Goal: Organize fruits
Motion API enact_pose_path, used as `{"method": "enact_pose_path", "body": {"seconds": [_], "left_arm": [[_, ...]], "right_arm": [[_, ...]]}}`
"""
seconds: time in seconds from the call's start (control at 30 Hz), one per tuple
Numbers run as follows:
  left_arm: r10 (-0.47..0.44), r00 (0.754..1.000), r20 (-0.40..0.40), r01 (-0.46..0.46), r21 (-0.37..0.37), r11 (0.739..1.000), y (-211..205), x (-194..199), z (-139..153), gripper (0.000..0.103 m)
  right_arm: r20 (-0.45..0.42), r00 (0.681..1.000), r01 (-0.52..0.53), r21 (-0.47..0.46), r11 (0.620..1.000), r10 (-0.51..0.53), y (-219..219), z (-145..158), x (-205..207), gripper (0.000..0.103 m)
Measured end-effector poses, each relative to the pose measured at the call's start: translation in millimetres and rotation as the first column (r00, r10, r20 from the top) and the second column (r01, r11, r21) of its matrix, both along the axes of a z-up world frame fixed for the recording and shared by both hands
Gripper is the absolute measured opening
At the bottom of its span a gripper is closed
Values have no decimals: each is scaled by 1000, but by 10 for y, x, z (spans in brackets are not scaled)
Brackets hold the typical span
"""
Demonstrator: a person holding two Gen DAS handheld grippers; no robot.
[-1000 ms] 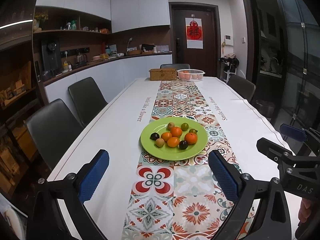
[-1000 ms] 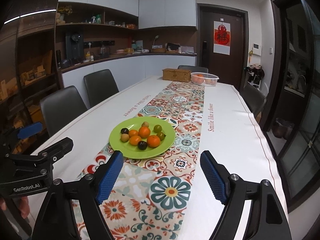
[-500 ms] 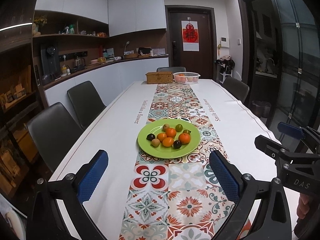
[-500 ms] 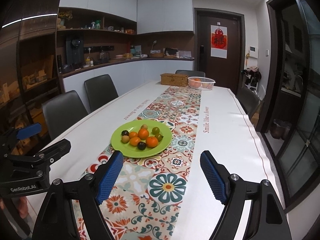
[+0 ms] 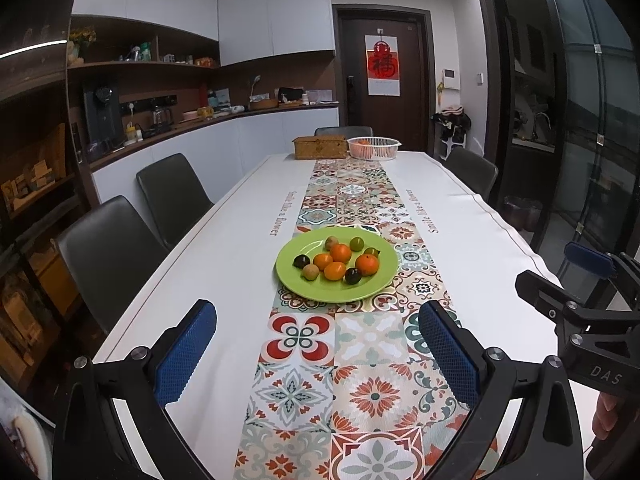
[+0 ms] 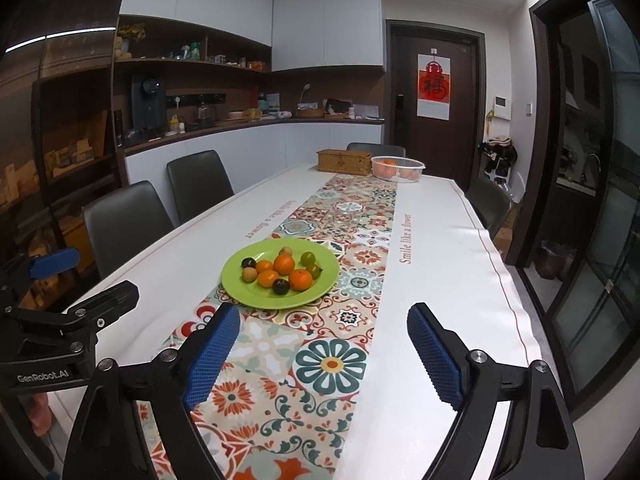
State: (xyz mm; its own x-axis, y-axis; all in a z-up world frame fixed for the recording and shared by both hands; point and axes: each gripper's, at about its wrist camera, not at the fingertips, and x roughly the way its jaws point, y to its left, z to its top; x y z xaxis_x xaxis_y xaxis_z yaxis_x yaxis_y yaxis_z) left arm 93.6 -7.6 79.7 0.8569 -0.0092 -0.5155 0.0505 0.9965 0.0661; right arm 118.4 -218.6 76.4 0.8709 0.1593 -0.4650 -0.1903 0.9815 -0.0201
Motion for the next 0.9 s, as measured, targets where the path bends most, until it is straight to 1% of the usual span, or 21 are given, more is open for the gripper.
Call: {"method": "enact_pose_path", "body": {"seconds": [0.37, 0.9], "left_arm": [[-2, 1000, 13, 2, 3, 1000, 4, -74, 3, 103], [-2, 1000, 3, 2, 0, 1000, 10, -84, -22, 103]], "right_arm": [[-7, 1000, 2, -3, 1000, -2, 1, -14, -113, 87], [-31, 1000, 2, 1, 1000, -2, -5, -54, -81, 87]]}}
